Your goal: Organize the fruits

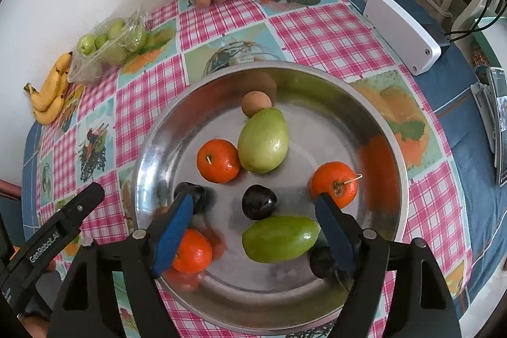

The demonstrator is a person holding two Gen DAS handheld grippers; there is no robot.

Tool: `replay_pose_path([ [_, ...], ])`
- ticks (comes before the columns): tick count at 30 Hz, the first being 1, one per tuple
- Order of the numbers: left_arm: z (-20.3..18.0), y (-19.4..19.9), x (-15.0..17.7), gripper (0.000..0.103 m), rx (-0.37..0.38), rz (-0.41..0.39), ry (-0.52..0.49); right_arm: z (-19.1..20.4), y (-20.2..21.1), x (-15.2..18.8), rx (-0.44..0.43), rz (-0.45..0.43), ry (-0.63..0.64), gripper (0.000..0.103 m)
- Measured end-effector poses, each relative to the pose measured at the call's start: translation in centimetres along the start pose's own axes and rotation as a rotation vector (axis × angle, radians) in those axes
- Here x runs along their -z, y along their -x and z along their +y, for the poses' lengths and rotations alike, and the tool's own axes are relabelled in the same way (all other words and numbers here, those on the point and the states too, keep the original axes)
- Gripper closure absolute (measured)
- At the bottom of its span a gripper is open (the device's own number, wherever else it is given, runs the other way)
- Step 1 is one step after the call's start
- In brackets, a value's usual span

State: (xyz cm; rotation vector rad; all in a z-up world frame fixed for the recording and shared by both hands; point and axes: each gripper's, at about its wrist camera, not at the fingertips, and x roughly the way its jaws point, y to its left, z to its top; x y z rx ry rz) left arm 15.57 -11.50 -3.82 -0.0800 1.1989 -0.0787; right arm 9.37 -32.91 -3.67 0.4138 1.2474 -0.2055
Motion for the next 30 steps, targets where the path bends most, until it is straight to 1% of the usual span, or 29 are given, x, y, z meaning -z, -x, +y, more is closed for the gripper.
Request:
replay_pose_path([
  [2, 0.2, -0.1, 0.0, 0.000, -0.013, 0.000, 0.007, 0.1, -0.2, 0.0, 0.006, 0.006, 0.006, 0.018],
  [7, 0.9, -0.5, 0.0, 0.000, -0.021, 0.002, 0.026, 0.4, -0.5, 0.0, 0.024, 0.012, 0.024, 0.017],
  [8, 0.9, -0.5, 0.0, 0.000, -0.024, 0.002, 0.028, 0.5, -0.6, 0.1, 0.031, 0.015, 0.027, 0.014],
  [9, 1.0, -0.5, 0.0, 0.000, -0.031, 0.001, 0.029, 0.5, -0.6, 0.1, 0.047, 0.015, 0.029, 0.003],
  [10, 1.1, -0.5, -0.1, 0.000, -0.034, -0.001, 0.026, 0.5, -0.7, 0.0, 0.067, 0.015, 0.036, 0.000],
  [12, 1.1, -0.4, -0.1, 0.000, -0.035, -0.016, 0.018, 0.5, -0.7, 0.0, 0.087, 0.009, 0.043, 0.000],
  [14, 1.1, -0.3, -0.2, 0.000, -0.037, -0.028, 0.012, 0.5, -0.7, -0.1, 0.077, 0.016, 0.040, 0.000],
  [18, 1.0, -0.4, -0.3, 0.000, -0.029, -0.031, 0.009, 0.7, -0.9, 0.0, 0.084, 0.021, 0.052, 0.000],
  [25, 0.6, 0.1, 0.0, 0.000, -0.027, -0.044, -0.024, 1.0, -0.5, -0.1, 0.077, 0.016, 0.065, 0.000],
  [28, 0.5, 0.7, 0.2, 0.000, -0.046, -0.066, -0.038, 1.1, -0.3, 0.2, 0.072, 0.018, 0.081, 0.000],
  [30, 0.7, 1.4, 0.4, 0.000, -0.066, -0.096, -0.035, 1.3, -0.1, 0.4, 0.069, 0.014, 0.092, 0.000],
])
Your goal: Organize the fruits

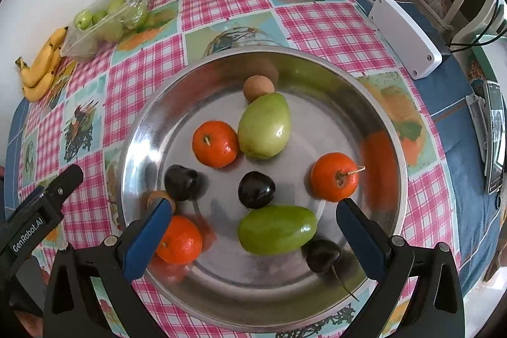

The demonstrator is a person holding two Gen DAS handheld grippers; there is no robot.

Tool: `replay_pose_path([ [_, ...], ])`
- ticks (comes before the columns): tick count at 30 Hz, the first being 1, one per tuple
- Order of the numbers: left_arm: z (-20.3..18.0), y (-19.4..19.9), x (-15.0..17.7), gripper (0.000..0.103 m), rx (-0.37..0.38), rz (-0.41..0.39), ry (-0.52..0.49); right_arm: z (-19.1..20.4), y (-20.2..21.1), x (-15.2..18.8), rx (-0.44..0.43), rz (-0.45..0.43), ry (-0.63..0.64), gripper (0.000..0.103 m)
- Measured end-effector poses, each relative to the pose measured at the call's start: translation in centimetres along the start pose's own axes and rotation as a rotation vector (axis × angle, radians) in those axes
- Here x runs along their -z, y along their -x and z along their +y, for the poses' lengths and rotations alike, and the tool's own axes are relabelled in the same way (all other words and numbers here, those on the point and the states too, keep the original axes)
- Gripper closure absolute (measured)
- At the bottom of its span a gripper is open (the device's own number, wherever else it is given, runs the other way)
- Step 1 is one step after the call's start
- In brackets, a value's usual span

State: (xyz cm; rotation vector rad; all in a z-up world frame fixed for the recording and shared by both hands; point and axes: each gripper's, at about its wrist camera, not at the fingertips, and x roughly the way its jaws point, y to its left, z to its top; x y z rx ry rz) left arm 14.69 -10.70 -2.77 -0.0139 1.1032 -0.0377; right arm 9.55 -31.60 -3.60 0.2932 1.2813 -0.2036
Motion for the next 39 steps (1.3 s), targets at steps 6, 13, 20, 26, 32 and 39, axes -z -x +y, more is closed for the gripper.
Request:
replay_pose_path([
  [6, 0.6, 2.2, 1.1, 0.000, -0.066, -0.067, -0.023, 0.3, 1.0, 1.4, -0.011, -0.013, 0.012, 0.000],
  [13, 1.4, 5.0, 2.9, 0.000, -0.172, -0.122, -0.014, 1.1, 2.5, 3.6, -0.033, -0.029, 0.025, 0.000],
  [20, 2.9, 6.6, 4.9, 0.000, -0.136, -0.105, -0.010, 1.5, 3.7, 5.8, -0.021, -0.044, 0.045, 0.000],
  [26, 2.8, 7.9, 6.7, 0.000, -0.151, -0.097, -0.039, 0.8, 4.7, 7.5, -0.020, -0.059, 0.041, 0.000],
  [32, 3.1, 9.3, 7.9, 0.000, -0.136, -0.093, -0.041, 0.4, 5.7, 8.9, -0.025, -0.084, 0.046, 0.000],
  [39, 3.8, 10.2, 8.8, 0.000, -0.150, -0.076, -0.030, 0.7, 6.5, 9.8, -0.027, -0.109, 0.066, 0.000],
])
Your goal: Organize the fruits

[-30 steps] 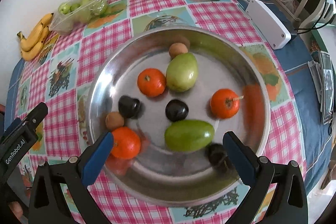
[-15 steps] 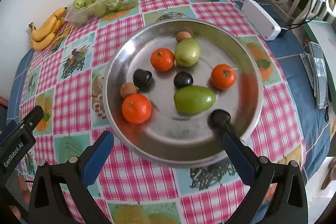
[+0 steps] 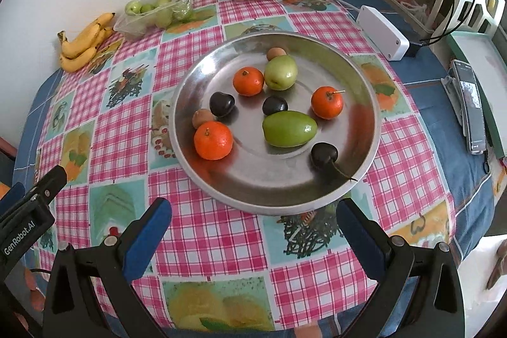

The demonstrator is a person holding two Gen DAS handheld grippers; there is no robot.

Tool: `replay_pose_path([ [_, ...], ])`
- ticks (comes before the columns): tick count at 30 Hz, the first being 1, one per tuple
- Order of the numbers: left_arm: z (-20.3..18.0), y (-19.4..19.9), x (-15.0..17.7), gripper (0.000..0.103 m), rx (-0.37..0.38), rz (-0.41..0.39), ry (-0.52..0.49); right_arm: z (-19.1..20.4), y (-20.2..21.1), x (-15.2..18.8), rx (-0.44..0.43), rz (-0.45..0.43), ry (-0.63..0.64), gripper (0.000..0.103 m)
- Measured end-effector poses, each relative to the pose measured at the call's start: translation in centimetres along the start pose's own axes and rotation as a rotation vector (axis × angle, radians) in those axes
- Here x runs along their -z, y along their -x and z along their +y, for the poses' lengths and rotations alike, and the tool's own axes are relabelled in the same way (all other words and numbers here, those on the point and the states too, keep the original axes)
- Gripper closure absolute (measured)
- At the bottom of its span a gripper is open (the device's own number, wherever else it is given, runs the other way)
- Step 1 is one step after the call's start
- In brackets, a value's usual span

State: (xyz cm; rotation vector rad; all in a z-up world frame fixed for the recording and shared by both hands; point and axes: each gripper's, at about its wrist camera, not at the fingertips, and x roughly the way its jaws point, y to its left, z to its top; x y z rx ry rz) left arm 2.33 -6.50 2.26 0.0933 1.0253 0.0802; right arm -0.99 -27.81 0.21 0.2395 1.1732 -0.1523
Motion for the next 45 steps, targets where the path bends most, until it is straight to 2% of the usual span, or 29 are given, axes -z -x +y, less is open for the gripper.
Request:
replay_pose_path([
  [5, 0.4, 0.1, 0.7, 0.000, 0.006, 0.028, 0.013, 0.2, 0.2, 0.4, 0.007, 0.000, 0.008, 0.000],
  [15, 0.1, 0.5, 1.6, 0.000, 0.001, 0.035, -0.006, 0.1, 0.3, 0.7, 0.007, -0.001, 0.010, 0.000],
  [45, 0.5, -0.2, 1.8, 0.000, 0.019, 0.082, 0.039, 0.0, 0.3, 0.7, 0.005, 0.002, 0.004, 0.000],
])
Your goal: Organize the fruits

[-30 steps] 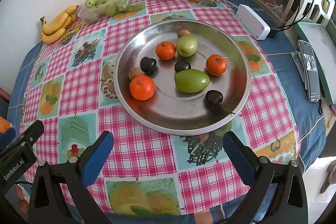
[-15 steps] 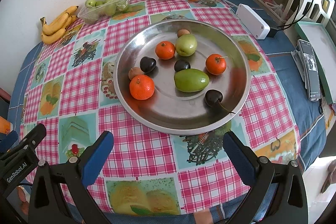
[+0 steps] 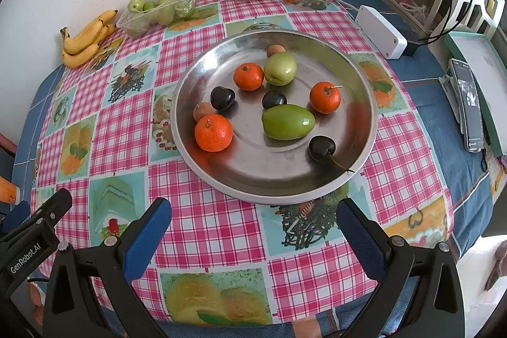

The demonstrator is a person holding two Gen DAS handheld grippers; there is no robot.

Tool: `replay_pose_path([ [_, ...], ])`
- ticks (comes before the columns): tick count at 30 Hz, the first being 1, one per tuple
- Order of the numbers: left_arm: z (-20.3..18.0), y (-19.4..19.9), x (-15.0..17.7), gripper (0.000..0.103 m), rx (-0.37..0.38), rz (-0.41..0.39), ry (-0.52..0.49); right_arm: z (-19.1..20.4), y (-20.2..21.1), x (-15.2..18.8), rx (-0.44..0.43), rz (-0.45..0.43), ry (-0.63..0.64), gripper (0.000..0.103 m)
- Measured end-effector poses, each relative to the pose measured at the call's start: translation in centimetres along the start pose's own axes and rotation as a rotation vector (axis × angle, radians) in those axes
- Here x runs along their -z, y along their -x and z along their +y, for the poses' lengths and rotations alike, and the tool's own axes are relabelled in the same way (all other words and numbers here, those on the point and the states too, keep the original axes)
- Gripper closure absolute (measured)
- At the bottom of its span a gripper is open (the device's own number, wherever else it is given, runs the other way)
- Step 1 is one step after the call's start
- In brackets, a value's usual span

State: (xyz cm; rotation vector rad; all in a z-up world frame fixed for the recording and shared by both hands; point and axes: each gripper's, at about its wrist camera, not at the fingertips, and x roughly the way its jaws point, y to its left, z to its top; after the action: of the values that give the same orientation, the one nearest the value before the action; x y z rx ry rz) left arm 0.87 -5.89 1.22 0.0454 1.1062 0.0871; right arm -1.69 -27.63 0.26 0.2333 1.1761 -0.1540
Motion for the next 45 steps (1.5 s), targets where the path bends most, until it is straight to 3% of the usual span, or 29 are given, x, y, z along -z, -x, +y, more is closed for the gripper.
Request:
replay_pose_path([
  [45, -0.09, -0.05, -0.08, 0.000, -0.002, 0.010, 0.005, 0.26, 0.13, -0.04, 0.003, 0.000, -0.005, 0.000],
])
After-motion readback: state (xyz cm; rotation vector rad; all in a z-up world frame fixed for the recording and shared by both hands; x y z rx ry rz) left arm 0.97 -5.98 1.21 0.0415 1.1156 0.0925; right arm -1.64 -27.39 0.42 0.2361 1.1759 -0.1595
